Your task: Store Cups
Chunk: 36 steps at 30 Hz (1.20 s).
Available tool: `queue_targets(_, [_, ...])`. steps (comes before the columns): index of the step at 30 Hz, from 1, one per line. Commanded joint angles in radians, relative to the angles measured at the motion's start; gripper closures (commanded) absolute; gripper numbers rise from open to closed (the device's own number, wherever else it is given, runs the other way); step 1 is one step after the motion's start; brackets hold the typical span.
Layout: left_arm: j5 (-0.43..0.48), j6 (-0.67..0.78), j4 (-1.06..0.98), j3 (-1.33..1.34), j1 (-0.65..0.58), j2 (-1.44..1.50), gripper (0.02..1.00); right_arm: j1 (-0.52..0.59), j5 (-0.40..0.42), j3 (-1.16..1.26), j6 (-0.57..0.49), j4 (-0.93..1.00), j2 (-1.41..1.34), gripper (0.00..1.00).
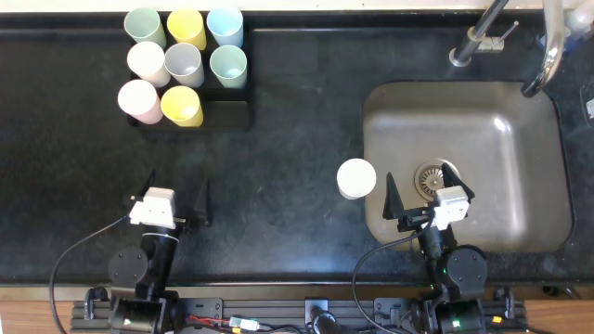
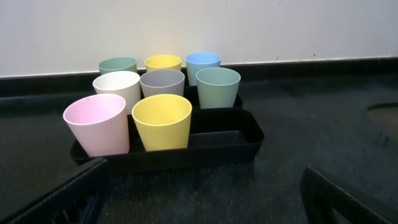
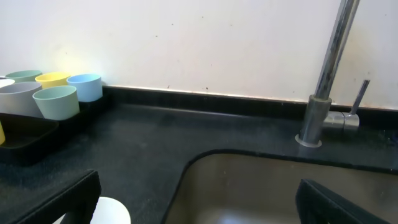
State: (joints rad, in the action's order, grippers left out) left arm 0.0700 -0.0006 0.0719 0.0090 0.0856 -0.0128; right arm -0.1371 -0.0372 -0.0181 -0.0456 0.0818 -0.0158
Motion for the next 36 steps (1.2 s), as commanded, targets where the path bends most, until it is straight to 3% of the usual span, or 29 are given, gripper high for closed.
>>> queue_targets(1, [-0.002, -0.014, 0.005, -0.001, 0.006, 0.010, 0.018, 0.006, 0.005, 0.013, 0.000, -0.005, 0.005, 0.005])
queue_targets(32, [-0.002, -0.014, 0.005, -0.001, 0.006, 0.010, 0.018, 0.006, 0.030, 0.013, -0.002, -0.013, 0.005, 0.003])
queue_targets(36, [-0.002, -0.014, 0.005, -0.001, 0.006, 0.010, 0.018, 0.007, 0.027, 0.003, 0.111, -0.066, 0.005, 0.003])
